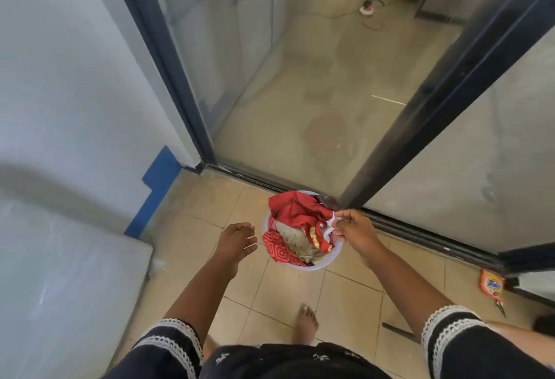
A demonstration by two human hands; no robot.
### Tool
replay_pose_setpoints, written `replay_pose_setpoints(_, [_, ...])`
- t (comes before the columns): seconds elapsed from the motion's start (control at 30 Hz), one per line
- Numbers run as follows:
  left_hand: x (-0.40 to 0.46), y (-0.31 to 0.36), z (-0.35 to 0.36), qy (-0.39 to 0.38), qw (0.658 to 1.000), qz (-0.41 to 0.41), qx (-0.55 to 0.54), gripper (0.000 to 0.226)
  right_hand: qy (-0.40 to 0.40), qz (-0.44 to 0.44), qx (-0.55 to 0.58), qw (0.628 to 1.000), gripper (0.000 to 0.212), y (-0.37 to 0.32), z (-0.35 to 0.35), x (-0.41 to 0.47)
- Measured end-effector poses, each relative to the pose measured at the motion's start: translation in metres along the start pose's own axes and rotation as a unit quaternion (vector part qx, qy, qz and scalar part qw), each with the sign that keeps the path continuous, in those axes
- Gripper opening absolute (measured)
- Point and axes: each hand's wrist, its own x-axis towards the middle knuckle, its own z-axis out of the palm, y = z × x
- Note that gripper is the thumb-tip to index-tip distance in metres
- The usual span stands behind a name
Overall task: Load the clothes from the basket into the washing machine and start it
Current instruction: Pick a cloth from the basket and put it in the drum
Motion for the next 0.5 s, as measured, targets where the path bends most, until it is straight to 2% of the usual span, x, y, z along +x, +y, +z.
replay_pose_setpoints(0.2, [0.019,-0.021,0.057,0.026,0.998,-0.047,0.034,0.011,0.000,0.046,-0.037,0.998,0.013,0.023,-0.044,0.041])
replay_pose_setpoints(0.5, [0.079,-0.044,0.099,0.003,0.984,-0.082,0.160,0.013,-0.049,0.119,-0.100,0.987,0.010,0.067,-0.042,0.113])
